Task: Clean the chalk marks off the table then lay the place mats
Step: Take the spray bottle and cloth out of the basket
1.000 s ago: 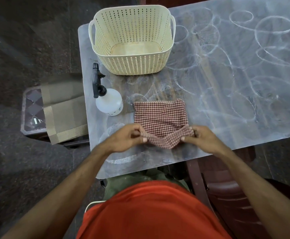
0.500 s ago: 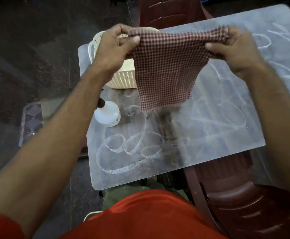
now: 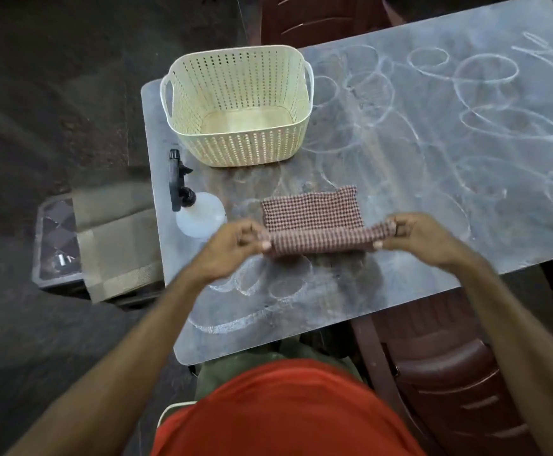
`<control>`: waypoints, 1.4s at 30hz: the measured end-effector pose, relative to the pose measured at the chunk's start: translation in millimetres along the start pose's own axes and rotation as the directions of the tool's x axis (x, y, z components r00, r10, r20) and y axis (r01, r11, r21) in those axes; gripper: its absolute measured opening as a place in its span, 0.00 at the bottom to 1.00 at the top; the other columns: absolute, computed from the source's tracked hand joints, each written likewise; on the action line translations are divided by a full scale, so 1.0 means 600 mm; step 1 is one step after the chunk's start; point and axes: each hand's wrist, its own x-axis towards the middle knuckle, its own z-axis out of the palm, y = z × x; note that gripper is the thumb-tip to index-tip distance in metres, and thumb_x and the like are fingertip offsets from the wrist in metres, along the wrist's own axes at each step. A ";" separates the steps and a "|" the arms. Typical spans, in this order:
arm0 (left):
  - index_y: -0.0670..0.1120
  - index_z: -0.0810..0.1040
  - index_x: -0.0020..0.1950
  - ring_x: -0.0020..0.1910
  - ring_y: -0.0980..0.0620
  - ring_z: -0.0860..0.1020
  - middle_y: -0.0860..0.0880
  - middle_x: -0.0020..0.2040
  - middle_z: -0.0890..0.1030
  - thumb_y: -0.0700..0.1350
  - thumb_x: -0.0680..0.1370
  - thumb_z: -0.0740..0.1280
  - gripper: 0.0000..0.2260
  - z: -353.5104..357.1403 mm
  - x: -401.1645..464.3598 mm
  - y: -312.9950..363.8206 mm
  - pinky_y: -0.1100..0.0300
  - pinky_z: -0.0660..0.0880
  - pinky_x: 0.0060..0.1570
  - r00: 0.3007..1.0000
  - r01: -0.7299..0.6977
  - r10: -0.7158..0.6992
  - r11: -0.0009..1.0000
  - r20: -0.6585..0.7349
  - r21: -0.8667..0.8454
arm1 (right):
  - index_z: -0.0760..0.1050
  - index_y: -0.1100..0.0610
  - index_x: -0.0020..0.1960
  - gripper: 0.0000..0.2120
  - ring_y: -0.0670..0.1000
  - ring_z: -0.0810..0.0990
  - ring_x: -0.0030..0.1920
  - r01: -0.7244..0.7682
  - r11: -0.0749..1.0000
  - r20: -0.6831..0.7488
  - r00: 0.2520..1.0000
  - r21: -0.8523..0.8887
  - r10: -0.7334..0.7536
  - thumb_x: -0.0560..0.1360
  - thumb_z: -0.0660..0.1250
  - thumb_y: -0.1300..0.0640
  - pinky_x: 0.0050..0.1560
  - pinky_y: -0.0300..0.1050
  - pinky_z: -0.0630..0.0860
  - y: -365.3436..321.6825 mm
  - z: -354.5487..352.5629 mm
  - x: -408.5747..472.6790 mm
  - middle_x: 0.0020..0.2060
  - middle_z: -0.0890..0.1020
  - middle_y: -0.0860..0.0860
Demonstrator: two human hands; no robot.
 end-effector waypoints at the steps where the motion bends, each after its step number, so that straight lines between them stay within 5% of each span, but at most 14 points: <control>1: 0.38 0.78 0.50 0.48 0.48 0.83 0.42 0.47 0.84 0.36 0.76 0.69 0.04 0.012 -0.009 -0.027 0.50 0.79 0.56 0.998 0.030 -0.032 0.999 0.048 0.030 | 0.79 0.65 0.48 0.10 0.46 0.85 0.44 -0.065 0.998 0.050 0.997 -0.009 0.066 0.69 0.71 0.74 0.47 0.36 0.78 0.024 0.007 -0.009 0.41 0.87 0.49; 6: 0.42 0.79 0.49 0.39 0.51 0.77 0.41 0.38 0.82 0.40 0.76 0.71 0.03 0.043 -0.030 -0.094 0.60 0.72 0.46 0.961 0.130 -0.148 0.987 0.233 0.092 | 0.81 0.61 0.47 0.11 0.48 0.85 0.47 -0.206 0.978 0.212 0.955 -0.034 0.209 0.69 0.72 0.74 0.48 0.36 0.78 0.076 0.029 -0.030 0.45 0.87 0.52; 9: 0.39 0.78 0.49 0.30 0.61 0.74 0.56 0.29 0.79 0.37 0.77 0.69 0.02 0.043 -0.018 -0.084 0.69 0.69 0.38 0.958 0.147 -0.166 0.984 0.233 0.097 | 0.81 0.60 0.49 0.13 0.47 0.85 0.47 -0.231 0.972 0.237 0.943 -0.047 0.235 0.70 0.71 0.75 0.47 0.36 0.79 0.070 0.031 -0.018 0.45 0.87 0.52; 14: 0.41 0.79 0.48 0.50 0.49 0.83 0.48 0.46 0.85 0.38 0.77 0.69 0.01 0.026 0.051 -0.065 0.55 0.79 0.53 0.974 0.186 -0.199 0.975 -0.105 -0.126 | 0.79 0.60 0.48 0.12 0.45 0.85 0.45 -0.147 0.989 0.010 0.989 -0.006 0.147 0.71 0.70 0.75 0.46 0.36 0.79 0.039 0.013 0.046 0.42 0.86 0.48; 18: 0.46 0.78 0.44 0.46 0.51 0.81 0.50 0.44 0.83 0.38 0.78 0.67 0.05 0.020 0.109 -0.043 0.55 0.79 0.50 0.932 0.156 -0.211 0.967 -0.294 -0.200 | 0.77 0.57 0.48 0.16 0.42 0.84 0.41 -0.073 0.994 -0.195 0.977 0.083 0.088 0.72 0.67 0.77 0.43 0.35 0.80 0.016 0.009 0.107 0.40 0.85 0.47; 24: 0.48 0.75 0.43 0.43 0.51 0.79 0.46 0.46 0.81 0.39 0.80 0.66 0.07 0.024 0.169 -0.060 0.60 0.78 0.40 0.872 0.274 -0.360 0.921 -0.332 -0.277 | 0.76 0.56 0.49 0.13 0.47 0.80 0.41 -0.130 0.988 -0.333 0.931 0.078 0.149 0.73 0.68 0.73 0.40 0.37 0.77 0.033 0.028 0.183 0.41 0.81 0.50; 27: 0.46 0.76 0.50 0.51 0.47 0.81 0.45 0.53 0.81 0.41 0.79 0.67 0.01 0.031 0.179 -0.072 0.62 0.78 0.37 0.828 0.292 -0.394 0.910 -0.398 -0.295 | 0.75 0.56 0.52 0.12 0.48 0.80 0.41 -0.176 0.978 -0.411 0.888 0.109 0.206 0.73 0.71 0.70 0.41 0.41 0.76 0.049 0.039 0.195 0.40 0.80 0.51; 32: 0.48 0.69 0.65 0.54 0.50 0.80 0.49 0.56 0.81 0.48 0.74 0.73 0.22 0.044 0.151 -0.072 0.48 0.79 0.56 0.834 0.271 -0.317 0.948 -0.452 -0.164 | 0.72 0.58 0.65 0.23 0.51 0.80 0.49 -0.177 0.984 -0.502 0.848 0.034 0.170 0.73 0.74 0.63 0.50 0.46 0.79 0.048 0.050 0.179 0.50 0.81 0.55; 35: 0.44 0.63 0.71 0.54 0.52 0.80 0.51 0.50 0.81 0.44 0.75 0.73 0.29 0.069 0.103 -0.078 0.57 0.78 0.51 0.835 0.274 -0.329 0.944 -0.441 -0.184 | 0.69 0.57 0.68 0.26 0.50 0.80 0.53 -0.164 0.986 -0.495 0.854 0.035 0.160 0.73 0.73 0.63 0.52 0.45 0.80 0.053 0.064 0.143 0.54 0.79 0.54; 38: 0.44 0.65 0.69 0.46 0.56 0.79 0.50 0.46 0.81 0.44 0.76 0.72 0.25 0.087 0.066 -0.089 0.69 0.70 0.39 0.811 0.305 -0.334 0.942 -0.480 -0.140 | 0.66 0.56 0.71 0.29 0.46 0.78 0.50 -0.164 0.983 -0.510 0.840 0.084 0.184 0.74 0.72 0.65 0.44 0.35 0.77 0.061 0.073 0.112 0.55 0.76 0.52; 42: 0.45 0.76 0.56 0.38 0.61 0.76 0.54 0.40 0.79 0.48 0.75 0.73 0.13 0.093 0.060 -0.098 0.66 0.71 0.38 0.796 0.355 -0.345 0.932 -0.497 -0.078 | 0.66 0.55 0.71 0.30 0.45 0.78 0.48 -0.150 0.985 -0.533 0.829 0.083 0.171 0.73 0.72 0.67 0.40 0.32 0.76 0.074 0.081 0.084 0.57 0.76 0.52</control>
